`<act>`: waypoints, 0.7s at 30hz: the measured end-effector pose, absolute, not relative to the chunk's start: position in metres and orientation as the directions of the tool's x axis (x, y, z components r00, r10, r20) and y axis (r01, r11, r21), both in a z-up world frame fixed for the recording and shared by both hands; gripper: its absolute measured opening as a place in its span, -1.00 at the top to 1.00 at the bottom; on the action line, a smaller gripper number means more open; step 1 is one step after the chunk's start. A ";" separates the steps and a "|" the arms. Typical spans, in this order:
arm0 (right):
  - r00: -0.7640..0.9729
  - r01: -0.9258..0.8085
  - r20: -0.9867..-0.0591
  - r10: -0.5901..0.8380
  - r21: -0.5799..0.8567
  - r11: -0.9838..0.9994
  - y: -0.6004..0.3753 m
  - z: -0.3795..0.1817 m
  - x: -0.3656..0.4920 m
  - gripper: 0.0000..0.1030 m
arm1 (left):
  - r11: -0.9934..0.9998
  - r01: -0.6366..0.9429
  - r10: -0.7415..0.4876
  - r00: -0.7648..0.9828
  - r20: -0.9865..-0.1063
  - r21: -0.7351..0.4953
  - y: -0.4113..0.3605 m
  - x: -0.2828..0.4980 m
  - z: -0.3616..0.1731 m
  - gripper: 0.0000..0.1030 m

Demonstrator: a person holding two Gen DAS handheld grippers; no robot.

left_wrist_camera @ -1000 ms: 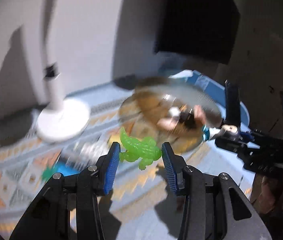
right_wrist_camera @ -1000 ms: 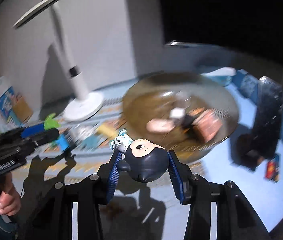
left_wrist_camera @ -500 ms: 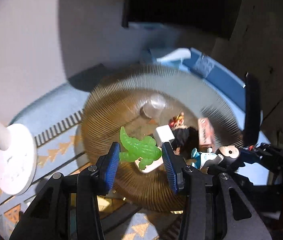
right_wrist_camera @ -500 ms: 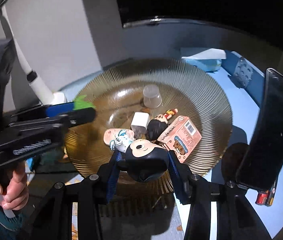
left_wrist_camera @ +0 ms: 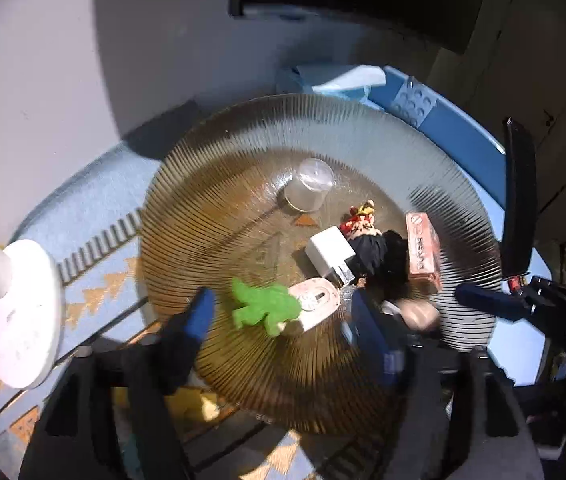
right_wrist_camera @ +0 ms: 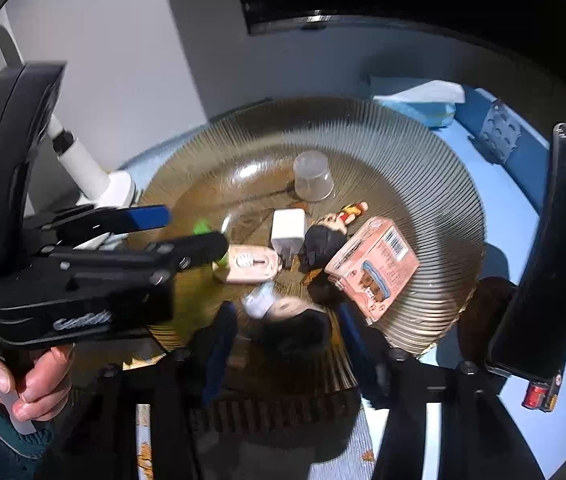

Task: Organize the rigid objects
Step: 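Move both tools back toward the remaining toys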

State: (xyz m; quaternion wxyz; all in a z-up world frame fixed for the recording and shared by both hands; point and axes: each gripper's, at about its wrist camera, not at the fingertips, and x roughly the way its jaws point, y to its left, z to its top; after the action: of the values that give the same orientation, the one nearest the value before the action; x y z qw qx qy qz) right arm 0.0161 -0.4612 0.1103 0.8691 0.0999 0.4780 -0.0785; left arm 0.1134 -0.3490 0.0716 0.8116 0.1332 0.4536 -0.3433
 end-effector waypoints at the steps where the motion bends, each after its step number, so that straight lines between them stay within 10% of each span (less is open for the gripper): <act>1: 0.550 0.244 -0.834 -0.050 0.103 0.964 -0.463 0.117 0.012 -0.12 | 0.729 0.678 -0.444 0.365 -0.818 -0.093 -0.343 0.110 0.078 -0.37; 21: 0.720 0.072 -0.686 0.104 0.224 0.972 -0.356 0.203 -0.052 -0.20 | 0.885 0.434 -0.452 0.720 -0.526 -0.166 -0.080 -0.016 0.225 -0.59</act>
State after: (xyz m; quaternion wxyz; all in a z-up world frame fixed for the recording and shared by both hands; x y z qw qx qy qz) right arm -0.0523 -0.3564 0.2033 0.9199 0.1181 0.3740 0.0088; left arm -0.0160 -0.0802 0.2251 0.9273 -0.0153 0.2877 -0.2390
